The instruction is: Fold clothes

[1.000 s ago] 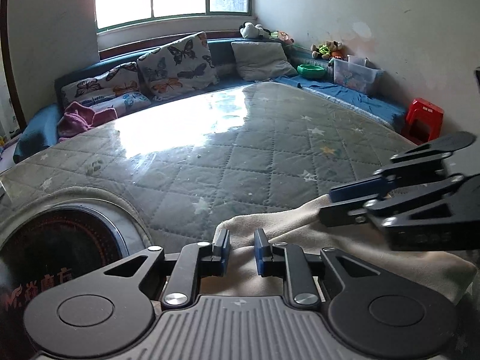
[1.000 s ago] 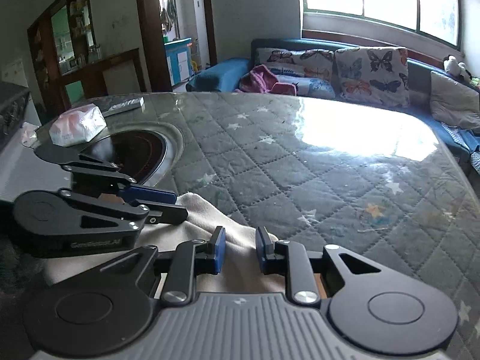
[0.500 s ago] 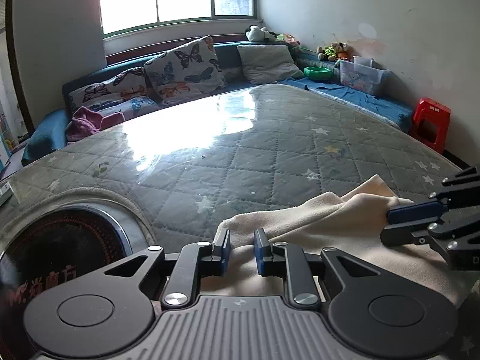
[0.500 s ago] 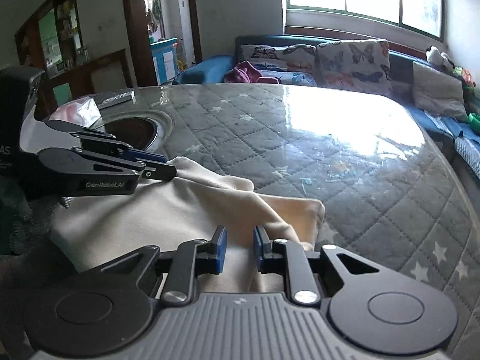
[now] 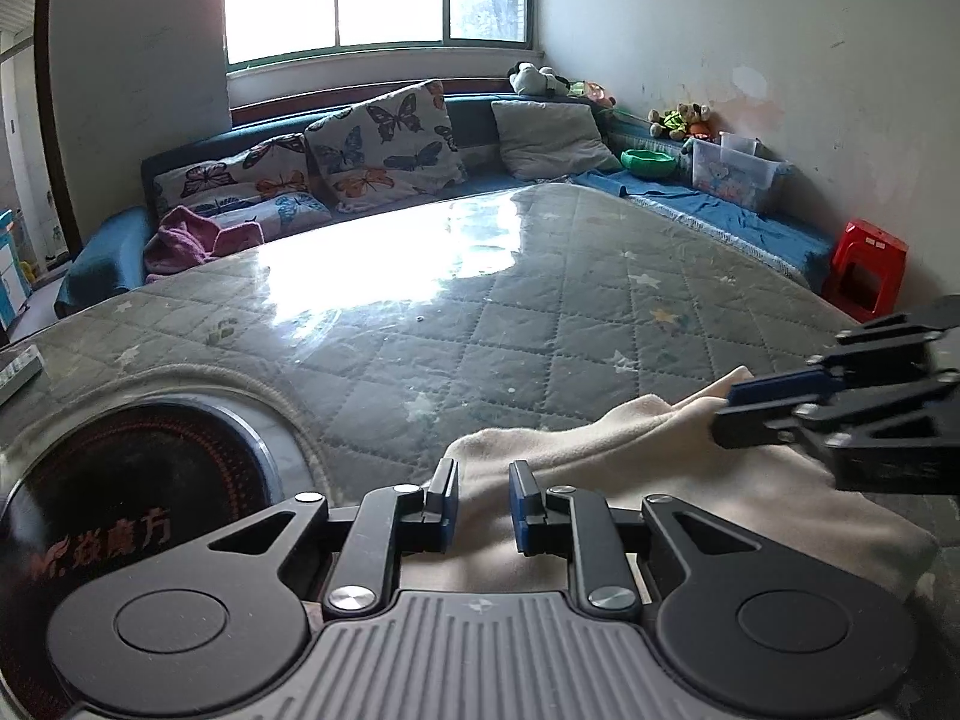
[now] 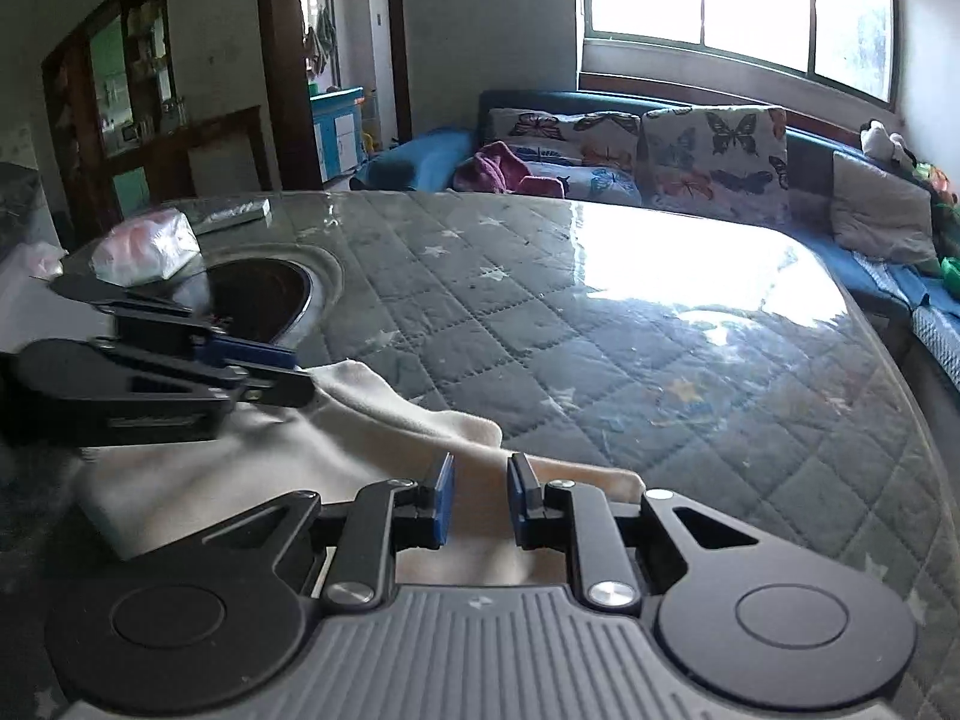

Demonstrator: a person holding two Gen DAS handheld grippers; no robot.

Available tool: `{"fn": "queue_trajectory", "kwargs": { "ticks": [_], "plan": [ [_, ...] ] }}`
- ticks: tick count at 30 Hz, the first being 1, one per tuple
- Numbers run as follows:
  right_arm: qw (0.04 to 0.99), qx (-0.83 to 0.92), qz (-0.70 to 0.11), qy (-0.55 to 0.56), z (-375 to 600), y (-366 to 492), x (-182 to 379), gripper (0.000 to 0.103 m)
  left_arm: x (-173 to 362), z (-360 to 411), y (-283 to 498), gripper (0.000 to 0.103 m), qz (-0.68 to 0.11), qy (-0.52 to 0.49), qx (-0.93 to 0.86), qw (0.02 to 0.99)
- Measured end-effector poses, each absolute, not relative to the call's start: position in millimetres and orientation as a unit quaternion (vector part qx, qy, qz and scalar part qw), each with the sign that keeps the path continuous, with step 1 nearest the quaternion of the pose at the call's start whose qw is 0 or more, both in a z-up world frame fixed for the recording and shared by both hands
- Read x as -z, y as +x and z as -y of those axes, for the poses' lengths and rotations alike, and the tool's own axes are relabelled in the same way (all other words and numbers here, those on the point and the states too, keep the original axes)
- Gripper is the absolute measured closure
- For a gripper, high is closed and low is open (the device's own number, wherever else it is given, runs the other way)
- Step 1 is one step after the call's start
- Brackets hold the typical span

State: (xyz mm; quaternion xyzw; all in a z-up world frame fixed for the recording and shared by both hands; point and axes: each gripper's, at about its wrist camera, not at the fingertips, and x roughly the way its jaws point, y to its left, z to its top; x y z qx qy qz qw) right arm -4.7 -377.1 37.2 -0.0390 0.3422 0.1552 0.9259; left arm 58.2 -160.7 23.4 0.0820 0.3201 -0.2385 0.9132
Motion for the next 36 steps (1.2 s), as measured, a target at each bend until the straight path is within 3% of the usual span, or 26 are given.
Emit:
{"fn": "queue_trajectory", "kwargs": {
  "ticks": [12, 16, 21, 27, 36],
  "plan": [
    [0.925, -0.179, -0.330, -0.065, 362, -21, -52, 0.084, -30, 99, 18, 0.079, -0.324, 0.046, 0.169, 0.930],
    [0.919, -0.219, -0.318, -0.076, 346, -43, -62, 0.083, -27, 85, 9, 0.070, -0.337, 0.031, 0.147, 0.929],
    [0.907, -0.276, -0.304, -0.097, 318, -63, -68, 0.083, -23, 74, 4, 0.070, -0.357, 0.009, 0.140, 0.924],
    [0.891, -0.309, -0.308, -0.123, 288, -64, -54, 0.082, -15, 65, 4, 0.073, -0.383, -0.031, 0.141, 0.913],
    [0.866, -0.330, -0.341, -0.158, 280, -64, -38, 0.082, -17, 62, -12, 0.086, -0.404, -0.067, 0.164, 0.897]
  ]
}}
